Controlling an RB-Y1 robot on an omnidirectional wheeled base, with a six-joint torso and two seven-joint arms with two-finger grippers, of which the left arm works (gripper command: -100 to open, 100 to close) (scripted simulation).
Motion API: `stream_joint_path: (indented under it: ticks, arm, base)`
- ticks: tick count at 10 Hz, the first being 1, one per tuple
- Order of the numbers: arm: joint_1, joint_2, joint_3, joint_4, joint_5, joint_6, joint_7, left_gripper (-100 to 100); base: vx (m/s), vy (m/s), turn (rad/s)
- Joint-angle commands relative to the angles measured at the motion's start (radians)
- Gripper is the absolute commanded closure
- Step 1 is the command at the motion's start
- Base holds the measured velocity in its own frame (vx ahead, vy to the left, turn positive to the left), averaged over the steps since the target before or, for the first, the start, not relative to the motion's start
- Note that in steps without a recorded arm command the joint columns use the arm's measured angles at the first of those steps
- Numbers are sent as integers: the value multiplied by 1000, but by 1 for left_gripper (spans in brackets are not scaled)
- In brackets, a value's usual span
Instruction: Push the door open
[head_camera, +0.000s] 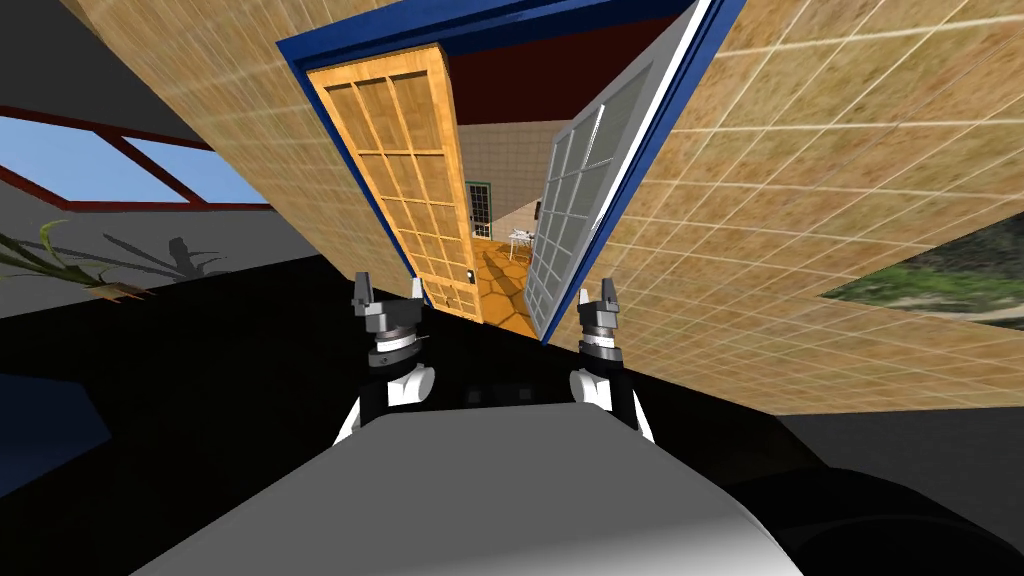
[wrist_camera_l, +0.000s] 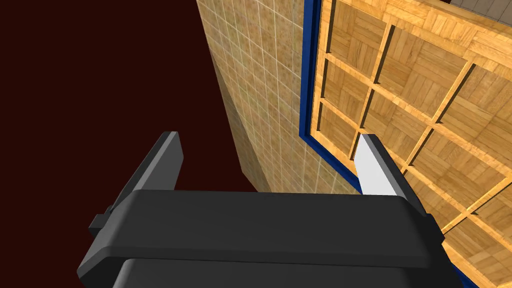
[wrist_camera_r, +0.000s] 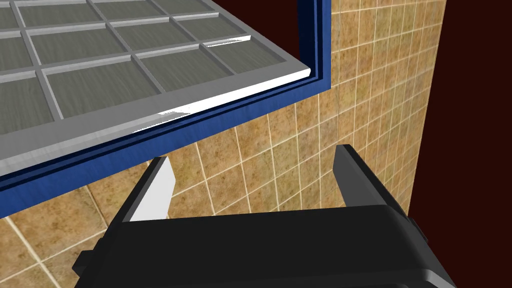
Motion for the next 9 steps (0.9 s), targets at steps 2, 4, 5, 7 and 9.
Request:
stream_joint_path:
  ticks: [2, 4, 5, 7, 9]
  arm:
    - [-16, 9, 1, 54, 30, -15, 29, -100]
    - [-28, 16, 1, 97, 55, -25, 53, -100]
    - [-34, 20, 0, 118, 67, -31, 64, -100]
    - [-48, 26, 0, 168, 95, -43, 91, -100]
    - [-62, 32, 0, 218, 124, -55, 118, -100]
  base:
    - [51, 71, -130]
    - [58, 87, -184]
    - [83, 92, -149]
    - [73, 104, -201]
    - [70, 125, -165]
